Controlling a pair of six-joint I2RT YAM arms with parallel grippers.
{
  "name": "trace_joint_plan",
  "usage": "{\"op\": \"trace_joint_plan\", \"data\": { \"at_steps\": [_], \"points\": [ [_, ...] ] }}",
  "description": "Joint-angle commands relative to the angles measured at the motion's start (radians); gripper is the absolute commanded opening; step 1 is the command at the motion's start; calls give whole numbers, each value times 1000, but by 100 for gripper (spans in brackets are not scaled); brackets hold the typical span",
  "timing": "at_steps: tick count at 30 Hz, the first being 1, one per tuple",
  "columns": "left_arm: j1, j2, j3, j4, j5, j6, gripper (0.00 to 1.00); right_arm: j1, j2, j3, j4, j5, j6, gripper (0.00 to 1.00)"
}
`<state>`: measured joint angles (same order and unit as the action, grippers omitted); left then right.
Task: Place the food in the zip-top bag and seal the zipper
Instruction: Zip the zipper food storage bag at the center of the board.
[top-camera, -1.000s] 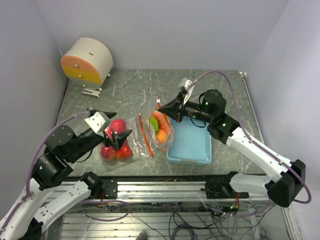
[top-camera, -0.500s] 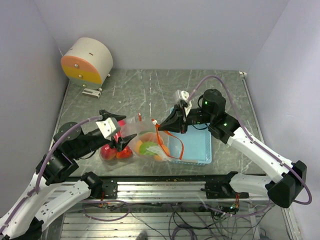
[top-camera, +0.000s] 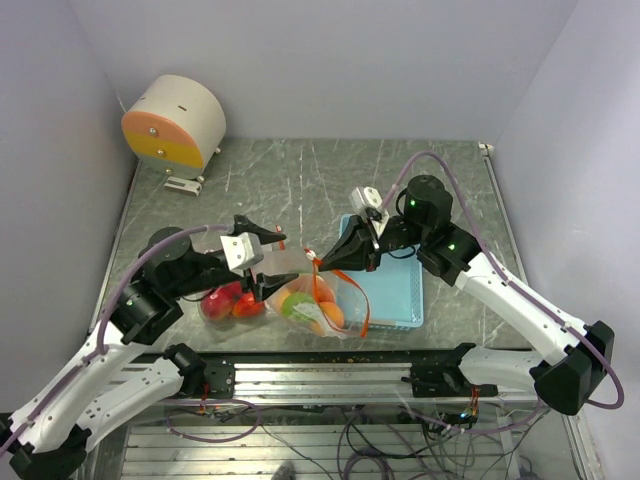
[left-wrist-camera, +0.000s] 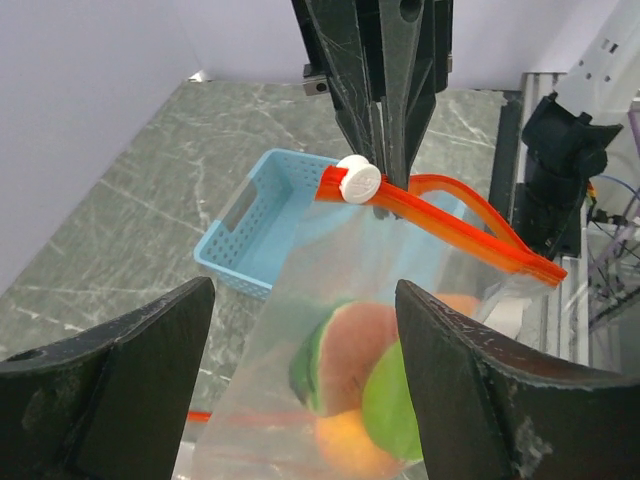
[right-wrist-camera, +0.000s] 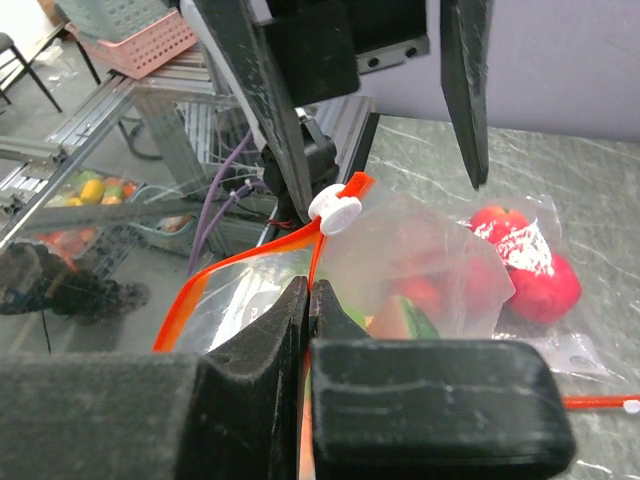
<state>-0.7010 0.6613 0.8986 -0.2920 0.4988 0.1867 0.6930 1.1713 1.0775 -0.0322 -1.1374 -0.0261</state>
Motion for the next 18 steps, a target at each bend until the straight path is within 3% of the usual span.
{"op": "trace_joint_plan", "data": {
  "at_steps": [1, 12, 15, 18],
  "points": [
    [3, 59, 13, 80, 118, 47, 82, -1, -15, 28, -32, -66, -56, 0],
    [3, 152, 33, 153, 262, 28, 78, 1, 5, 39, -90, -104, -111, 0],
    [3, 167, 40, 140, 305, 27, 69, 1, 7, 37, -94, -93, -114, 0],
    [4, 191, 58, 103, 338, 33, 50, 2, 5, 33, -85, -90, -107, 0]
  ]
}}
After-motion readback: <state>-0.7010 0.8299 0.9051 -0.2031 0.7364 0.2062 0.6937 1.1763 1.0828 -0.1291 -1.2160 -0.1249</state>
